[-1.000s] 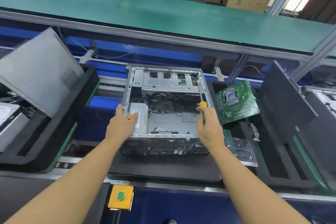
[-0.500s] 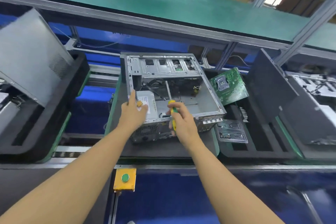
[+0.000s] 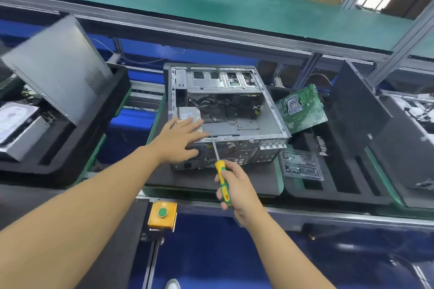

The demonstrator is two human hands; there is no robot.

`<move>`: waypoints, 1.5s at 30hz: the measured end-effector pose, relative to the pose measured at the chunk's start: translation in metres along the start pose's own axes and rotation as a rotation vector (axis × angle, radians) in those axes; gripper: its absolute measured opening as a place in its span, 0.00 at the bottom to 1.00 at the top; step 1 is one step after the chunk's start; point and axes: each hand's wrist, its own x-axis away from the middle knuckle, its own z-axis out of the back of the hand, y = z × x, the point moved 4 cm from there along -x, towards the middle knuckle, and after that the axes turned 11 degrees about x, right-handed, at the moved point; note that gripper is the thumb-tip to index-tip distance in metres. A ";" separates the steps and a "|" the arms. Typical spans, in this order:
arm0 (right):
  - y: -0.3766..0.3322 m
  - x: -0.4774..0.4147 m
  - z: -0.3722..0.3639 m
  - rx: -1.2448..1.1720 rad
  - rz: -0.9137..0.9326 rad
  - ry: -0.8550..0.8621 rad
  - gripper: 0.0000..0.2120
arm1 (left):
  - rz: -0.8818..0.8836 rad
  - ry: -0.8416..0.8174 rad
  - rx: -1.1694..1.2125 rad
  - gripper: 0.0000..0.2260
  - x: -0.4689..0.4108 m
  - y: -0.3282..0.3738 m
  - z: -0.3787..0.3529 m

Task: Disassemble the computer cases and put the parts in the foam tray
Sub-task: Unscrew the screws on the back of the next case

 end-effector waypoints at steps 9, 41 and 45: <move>0.019 0.010 -0.021 -0.005 0.011 -0.013 0.17 | 0.056 0.150 0.081 0.19 0.006 0.009 0.000; 0.021 0.006 -0.045 -0.453 -0.251 -0.358 0.14 | 0.042 0.200 0.016 0.31 0.006 0.003 -0.004; 0.016 0.006 -0.042 -0.126 -0.109 -0.113 0.08 | 0.043 0.176 -0.009 0.32 0.004 0.001 -0.007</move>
